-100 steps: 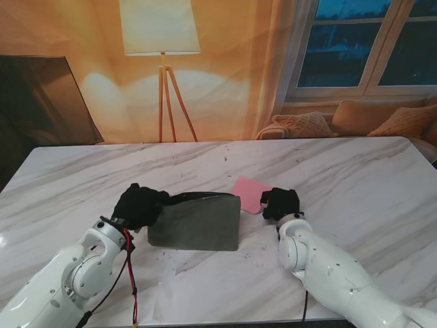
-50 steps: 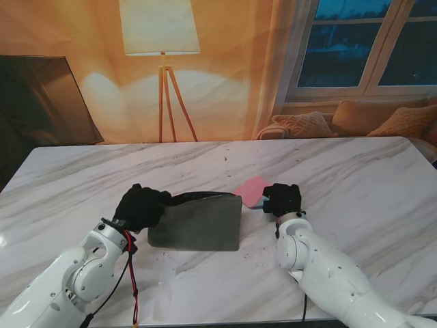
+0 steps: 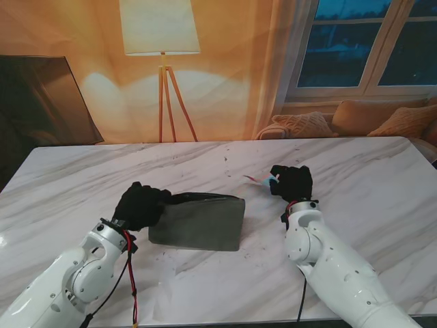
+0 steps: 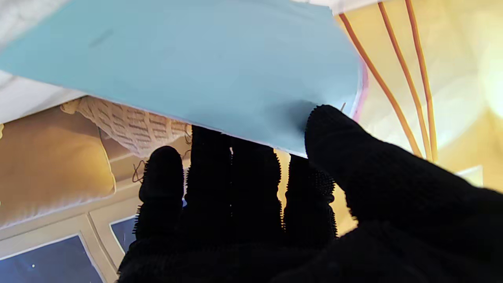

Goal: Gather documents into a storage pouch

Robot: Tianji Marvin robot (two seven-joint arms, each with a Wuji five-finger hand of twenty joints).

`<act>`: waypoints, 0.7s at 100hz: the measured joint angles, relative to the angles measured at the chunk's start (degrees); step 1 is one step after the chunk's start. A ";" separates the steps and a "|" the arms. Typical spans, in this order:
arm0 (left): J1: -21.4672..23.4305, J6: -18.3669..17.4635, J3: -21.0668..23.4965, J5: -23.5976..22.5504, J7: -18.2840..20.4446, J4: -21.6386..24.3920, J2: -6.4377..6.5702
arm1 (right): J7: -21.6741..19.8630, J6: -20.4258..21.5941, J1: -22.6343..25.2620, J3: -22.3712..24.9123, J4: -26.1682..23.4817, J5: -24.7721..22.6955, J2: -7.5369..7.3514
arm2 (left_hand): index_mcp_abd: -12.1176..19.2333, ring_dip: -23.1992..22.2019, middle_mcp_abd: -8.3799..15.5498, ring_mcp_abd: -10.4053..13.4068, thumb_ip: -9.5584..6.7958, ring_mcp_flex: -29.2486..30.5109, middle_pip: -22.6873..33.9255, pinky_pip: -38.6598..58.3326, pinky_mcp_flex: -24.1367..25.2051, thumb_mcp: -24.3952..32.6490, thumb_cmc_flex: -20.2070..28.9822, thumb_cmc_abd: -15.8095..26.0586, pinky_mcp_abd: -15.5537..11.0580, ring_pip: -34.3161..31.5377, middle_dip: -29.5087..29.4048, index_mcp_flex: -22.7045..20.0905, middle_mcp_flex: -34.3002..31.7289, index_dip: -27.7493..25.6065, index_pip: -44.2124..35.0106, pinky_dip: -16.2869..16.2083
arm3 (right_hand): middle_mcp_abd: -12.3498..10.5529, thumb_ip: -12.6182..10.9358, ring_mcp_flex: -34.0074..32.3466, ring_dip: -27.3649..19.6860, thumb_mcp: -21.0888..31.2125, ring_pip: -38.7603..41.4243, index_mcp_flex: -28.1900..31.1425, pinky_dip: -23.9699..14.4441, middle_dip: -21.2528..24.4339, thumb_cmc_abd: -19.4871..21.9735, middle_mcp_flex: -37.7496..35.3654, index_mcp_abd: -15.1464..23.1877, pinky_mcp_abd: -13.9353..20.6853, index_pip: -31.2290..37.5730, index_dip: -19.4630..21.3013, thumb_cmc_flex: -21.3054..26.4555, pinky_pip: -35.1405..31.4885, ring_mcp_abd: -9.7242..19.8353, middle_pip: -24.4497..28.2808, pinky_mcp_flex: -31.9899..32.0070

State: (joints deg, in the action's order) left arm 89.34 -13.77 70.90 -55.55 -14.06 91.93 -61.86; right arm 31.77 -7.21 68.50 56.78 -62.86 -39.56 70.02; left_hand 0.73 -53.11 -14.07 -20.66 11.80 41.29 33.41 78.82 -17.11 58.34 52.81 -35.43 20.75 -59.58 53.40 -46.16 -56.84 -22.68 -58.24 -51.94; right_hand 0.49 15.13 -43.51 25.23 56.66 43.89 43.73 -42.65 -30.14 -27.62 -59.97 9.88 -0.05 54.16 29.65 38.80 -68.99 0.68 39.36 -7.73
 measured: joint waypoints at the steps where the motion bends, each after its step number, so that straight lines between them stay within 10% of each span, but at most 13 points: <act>1: 0.00 -0.04 0.01 0.01 0.00 0.00 -0.01 | -0.05 0.00 0.12 0.20 -0.36 0.00 -0.04 | 0.00 0.00 0.00 0.00 0.00 -0.03 -0.02 -0.04 0.24 -0.02 0.07 0.00 0.00 0.31 0.00 0.00 0.00 -0.23 0.00 0.16 | 0.00 0.00 -0.20 0.05 -0.01 0.39 0.00 -0.12 -0.01 0.00 -0.46 0.00 0.00 0.00 0.12 0.00 -0.09 -0.15 0.00 -0.19; 70: 1.38 0.34 0.70 2.75 -0.20 0.37 -0.68 | -1.08 4.93 3.56 8.31 -12.87 -2.84 -1.38 | 0.29 0.01 0.41 0.00 0.97 -0.63 -0.73 -1.07 1.81 -1.83 2.26 0.20 0.00 1.84 0.00 0.27 0.10 -3.90 -0.02 1.20 | 1.02 0.16 -6.10 2.70 -0.07 8.77 0.85 -2.68 -4.90 -0.02 -4.08 -0.85 -1.30 -0.52 2.58 -0.13 -5.56 -2.60 7.27 -4.62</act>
State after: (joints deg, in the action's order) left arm 90.72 -13.43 71.60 -52.81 -14.26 92.30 -62.54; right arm 30.69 -2.28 72.06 65.08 -75.73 -42.40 68.64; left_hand 1.03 -53.10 -13.66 -20.66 12.77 40.66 32.67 77.75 -15.30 56.51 55.07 -35.24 20.75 -57.74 53.40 -45.89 -56.73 -26.58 -58.25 -50.74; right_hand 1.51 15.29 -49.61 27.94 56.59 52.65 44.58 -45.33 -35.04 -27.65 -64.06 9.02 -1.35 53.63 32.23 38.67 -74.55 -1.92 46.63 -12.35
